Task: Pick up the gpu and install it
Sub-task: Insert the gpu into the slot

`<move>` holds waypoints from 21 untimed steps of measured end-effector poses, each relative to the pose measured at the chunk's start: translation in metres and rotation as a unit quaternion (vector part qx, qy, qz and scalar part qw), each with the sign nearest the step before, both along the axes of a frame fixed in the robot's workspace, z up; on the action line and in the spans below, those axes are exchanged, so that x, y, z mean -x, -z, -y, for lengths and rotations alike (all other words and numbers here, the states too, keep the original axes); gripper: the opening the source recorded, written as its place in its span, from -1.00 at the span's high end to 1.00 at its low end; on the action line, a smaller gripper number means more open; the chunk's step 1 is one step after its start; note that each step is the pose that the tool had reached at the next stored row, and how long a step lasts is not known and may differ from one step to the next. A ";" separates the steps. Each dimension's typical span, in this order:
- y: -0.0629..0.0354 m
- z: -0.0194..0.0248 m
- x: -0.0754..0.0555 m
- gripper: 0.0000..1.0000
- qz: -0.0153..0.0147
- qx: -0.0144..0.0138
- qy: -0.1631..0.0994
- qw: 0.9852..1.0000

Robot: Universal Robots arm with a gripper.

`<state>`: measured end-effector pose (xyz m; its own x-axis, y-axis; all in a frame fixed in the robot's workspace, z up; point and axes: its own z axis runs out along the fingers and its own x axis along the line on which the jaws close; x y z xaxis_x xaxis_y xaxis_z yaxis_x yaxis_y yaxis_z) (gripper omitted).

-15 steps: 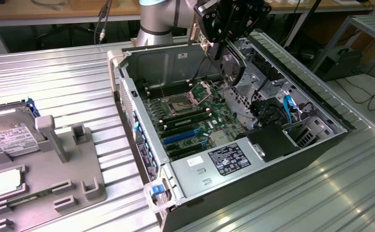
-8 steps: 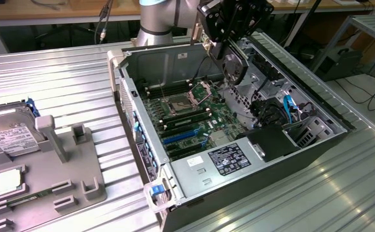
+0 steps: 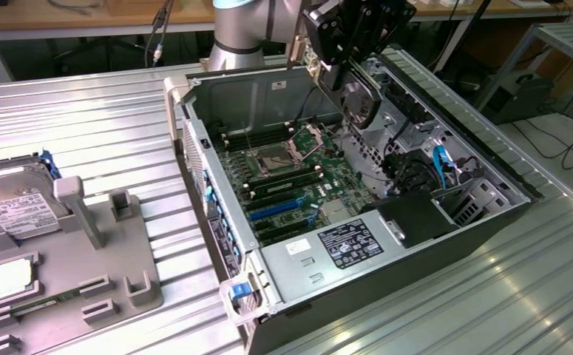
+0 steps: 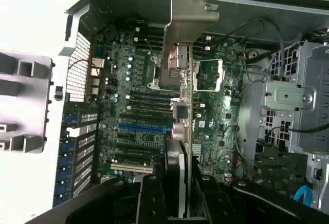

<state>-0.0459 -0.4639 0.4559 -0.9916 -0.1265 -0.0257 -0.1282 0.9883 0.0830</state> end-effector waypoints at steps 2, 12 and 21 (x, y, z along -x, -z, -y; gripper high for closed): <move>0.0000 0.0000 0.000 0.44 0.000 0.000 -0.010 1.000; 0.0000 0.0000 0.000 0.44 0.000 0.000 -0.058 0.998; 0.0000 0.0002 0.000 0.44 0.000 0.000 -0.090 0.996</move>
